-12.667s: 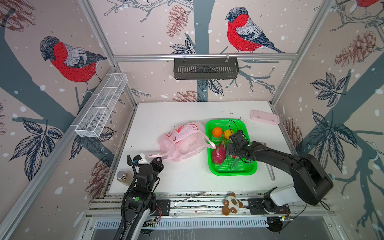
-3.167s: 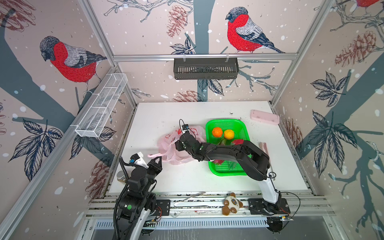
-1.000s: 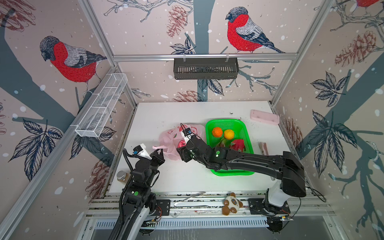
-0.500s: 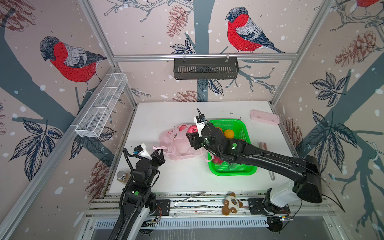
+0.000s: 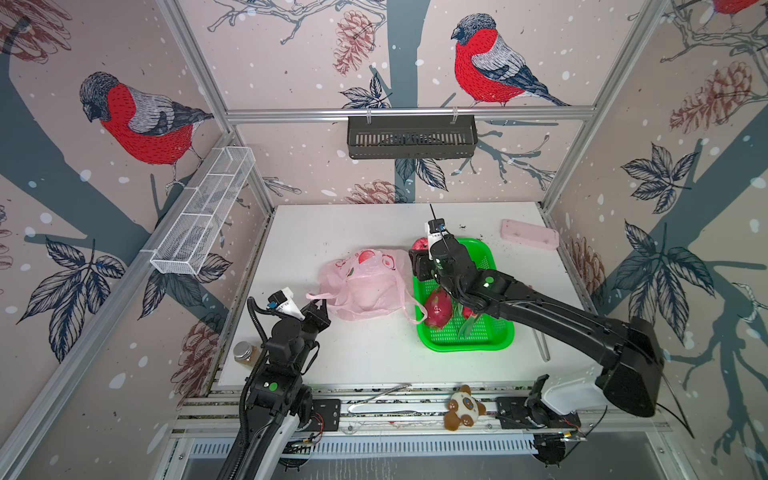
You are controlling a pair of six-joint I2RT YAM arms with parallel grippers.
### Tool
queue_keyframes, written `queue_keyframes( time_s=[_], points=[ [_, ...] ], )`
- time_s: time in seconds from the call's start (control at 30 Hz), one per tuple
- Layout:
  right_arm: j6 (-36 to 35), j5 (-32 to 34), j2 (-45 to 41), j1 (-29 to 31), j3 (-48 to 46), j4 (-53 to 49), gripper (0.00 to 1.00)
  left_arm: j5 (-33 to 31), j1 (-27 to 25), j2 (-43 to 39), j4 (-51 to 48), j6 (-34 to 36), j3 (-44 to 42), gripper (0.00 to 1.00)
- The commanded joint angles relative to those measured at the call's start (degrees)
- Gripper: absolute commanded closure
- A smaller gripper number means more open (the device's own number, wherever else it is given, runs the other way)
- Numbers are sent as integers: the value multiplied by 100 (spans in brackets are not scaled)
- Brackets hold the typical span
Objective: Untie the knot of the plastic bag and take out the fruit
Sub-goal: 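Lift the pink fruit out of the bag and carry it over the basket, then lower the pink fruit into the basket beside the orange and open the right gripper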
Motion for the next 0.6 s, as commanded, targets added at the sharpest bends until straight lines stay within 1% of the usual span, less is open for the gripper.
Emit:
queue_keyframes(
  time_s=[0.0,0.17,0.37,0.57],
  points=[
    [119,-25,88,-284,-126,172,69,-54,-6,-24,144,-5,-5,100],
    [247,-370,482,-727,-226,73,69,-59,-4,-79,63,-22,-5,100],
    [230,-614,1025,-923,-256,124,68,-90,-5,-185,-45,-29,-6,100],
    [300,-805,1371,-1003,-361,280,66,-108,-6,-274,-164,-30,-14,100]
  ],
)
